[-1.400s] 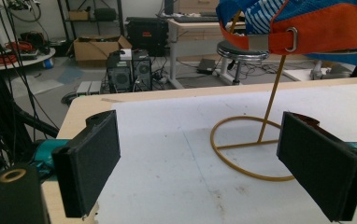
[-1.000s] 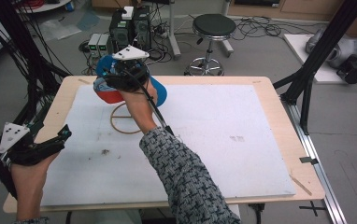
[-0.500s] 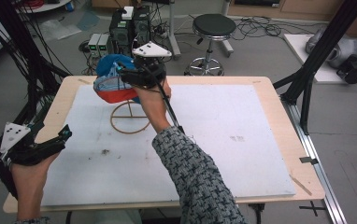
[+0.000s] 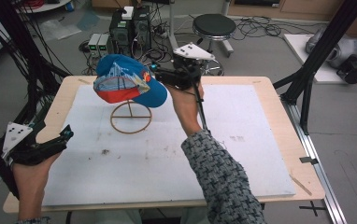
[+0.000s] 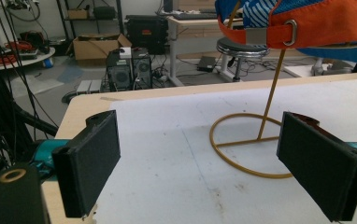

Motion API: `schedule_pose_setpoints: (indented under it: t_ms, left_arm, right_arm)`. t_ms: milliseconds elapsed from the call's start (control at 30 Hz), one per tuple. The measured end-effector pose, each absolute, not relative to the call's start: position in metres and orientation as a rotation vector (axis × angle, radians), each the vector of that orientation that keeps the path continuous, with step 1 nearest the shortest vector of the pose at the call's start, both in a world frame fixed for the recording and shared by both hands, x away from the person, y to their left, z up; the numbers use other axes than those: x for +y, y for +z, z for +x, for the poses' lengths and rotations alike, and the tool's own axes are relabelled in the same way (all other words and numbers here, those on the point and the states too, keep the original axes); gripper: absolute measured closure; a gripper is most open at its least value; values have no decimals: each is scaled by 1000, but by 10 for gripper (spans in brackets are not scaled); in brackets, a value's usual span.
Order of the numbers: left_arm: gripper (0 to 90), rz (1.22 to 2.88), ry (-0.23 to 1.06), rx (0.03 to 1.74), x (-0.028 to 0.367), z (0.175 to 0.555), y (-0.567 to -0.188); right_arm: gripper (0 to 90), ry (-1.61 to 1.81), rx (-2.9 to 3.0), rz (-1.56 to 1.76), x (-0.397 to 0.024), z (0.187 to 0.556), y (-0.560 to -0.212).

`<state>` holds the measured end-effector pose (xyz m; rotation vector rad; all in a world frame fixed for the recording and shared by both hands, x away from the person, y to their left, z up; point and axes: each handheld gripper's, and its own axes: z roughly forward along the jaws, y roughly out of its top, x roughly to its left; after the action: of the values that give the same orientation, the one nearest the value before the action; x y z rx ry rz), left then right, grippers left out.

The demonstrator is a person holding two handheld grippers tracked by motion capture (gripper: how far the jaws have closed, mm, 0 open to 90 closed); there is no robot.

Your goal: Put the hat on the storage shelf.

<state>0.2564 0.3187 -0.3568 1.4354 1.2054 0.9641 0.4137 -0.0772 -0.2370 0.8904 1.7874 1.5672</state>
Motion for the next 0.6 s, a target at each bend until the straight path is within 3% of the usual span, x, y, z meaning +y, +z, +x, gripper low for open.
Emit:
schedule_pose_setpoints:
  t_ms: [367, 600]
  left_arm:
    - [136, 1459, 957, 1201, 313, 259, -359]
    - [136, 1468, 960, 1195, 310, 259, -359]
  right_arm:
    - [230, 1514, 1707, 973, -156, 395, -249]
    - [219, 1482, 1654, 1043, -210, 371, -277]
